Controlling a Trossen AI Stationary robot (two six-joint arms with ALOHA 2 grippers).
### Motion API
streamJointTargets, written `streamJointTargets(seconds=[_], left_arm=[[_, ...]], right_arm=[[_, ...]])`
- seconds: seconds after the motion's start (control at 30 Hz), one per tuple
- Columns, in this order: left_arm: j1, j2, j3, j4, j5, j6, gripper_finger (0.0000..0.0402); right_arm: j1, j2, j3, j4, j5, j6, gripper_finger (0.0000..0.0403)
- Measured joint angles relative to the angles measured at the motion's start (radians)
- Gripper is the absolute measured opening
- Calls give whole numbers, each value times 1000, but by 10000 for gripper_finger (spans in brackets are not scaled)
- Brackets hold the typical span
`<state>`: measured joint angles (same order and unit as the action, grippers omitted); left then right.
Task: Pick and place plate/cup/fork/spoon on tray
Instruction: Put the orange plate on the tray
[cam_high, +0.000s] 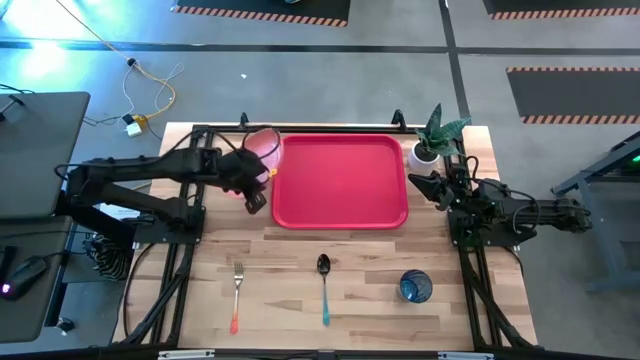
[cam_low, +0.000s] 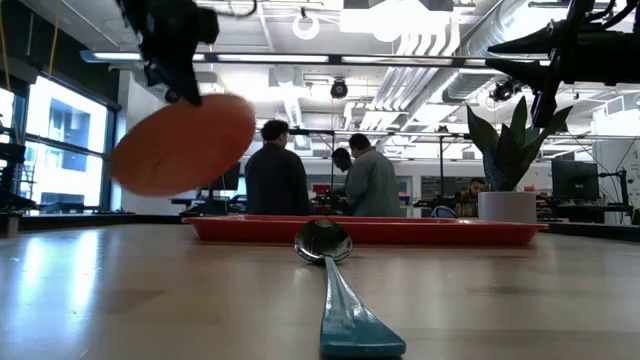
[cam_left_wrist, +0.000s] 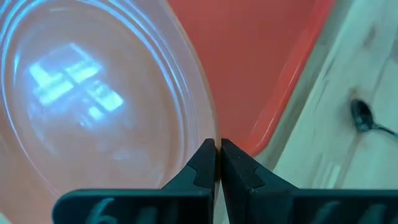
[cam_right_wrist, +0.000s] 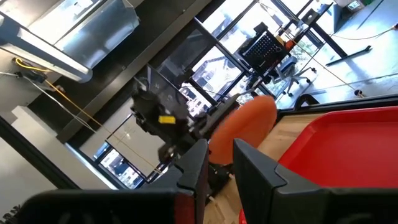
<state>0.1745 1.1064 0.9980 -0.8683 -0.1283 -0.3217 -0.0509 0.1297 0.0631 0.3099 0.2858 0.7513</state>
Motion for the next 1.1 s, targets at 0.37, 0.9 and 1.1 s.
streamJointTargets(seconds=[0.37,0.9,1.1], left_arm=[[0,7,147,74,-64,358,1],[0,209,272,193,-58,856,3],[-7,319,298,194,-58,961,4]], right_arm=[[0,0,0,8,90,8,67],[0,0,0,131,127,-12,67],[0,0,0,135,127,-18,67]])
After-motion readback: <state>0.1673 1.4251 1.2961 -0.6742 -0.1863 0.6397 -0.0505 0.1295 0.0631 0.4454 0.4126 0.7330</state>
